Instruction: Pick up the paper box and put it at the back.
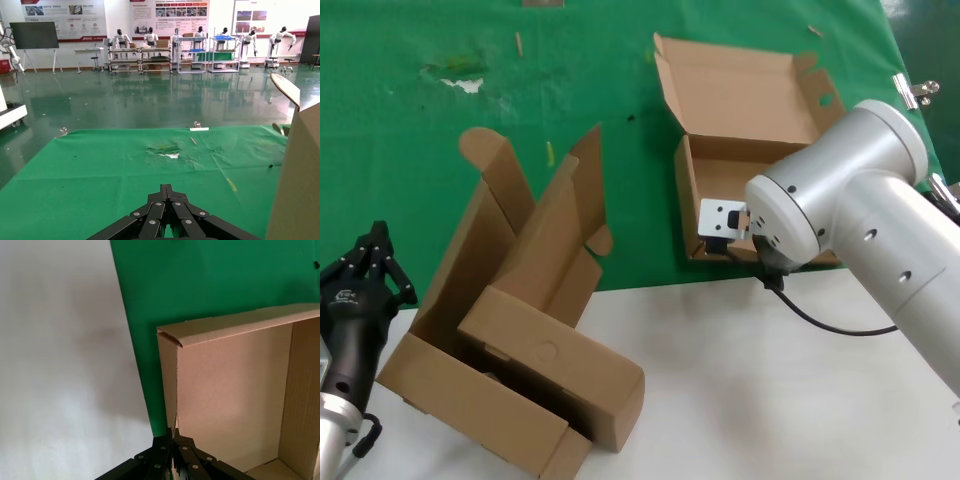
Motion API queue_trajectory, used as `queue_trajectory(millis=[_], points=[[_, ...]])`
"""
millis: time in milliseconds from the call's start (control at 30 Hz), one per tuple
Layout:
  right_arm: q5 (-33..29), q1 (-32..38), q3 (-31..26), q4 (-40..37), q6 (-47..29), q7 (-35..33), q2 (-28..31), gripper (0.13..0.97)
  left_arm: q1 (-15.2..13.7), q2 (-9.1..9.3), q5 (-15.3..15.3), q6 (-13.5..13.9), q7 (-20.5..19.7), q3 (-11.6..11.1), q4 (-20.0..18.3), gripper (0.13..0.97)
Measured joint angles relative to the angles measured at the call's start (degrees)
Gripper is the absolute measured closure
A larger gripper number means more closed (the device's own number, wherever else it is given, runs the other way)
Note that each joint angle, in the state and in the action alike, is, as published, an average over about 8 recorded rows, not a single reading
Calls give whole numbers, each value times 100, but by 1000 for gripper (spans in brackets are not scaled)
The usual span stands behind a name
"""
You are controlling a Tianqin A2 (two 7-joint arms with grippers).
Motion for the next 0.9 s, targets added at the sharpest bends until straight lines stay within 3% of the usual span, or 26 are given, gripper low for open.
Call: queue_trajectory(millis=[567, 900], points=[[-24, -171, 306, 269, -139, 174, -87, 902, 0, 0, 0, 0, 0, 0, 0, 957], [142, -665, 860, 1674, -324, 306, 355, 764, 0, 0, 0, 0, 0, 0, 0, 957]])
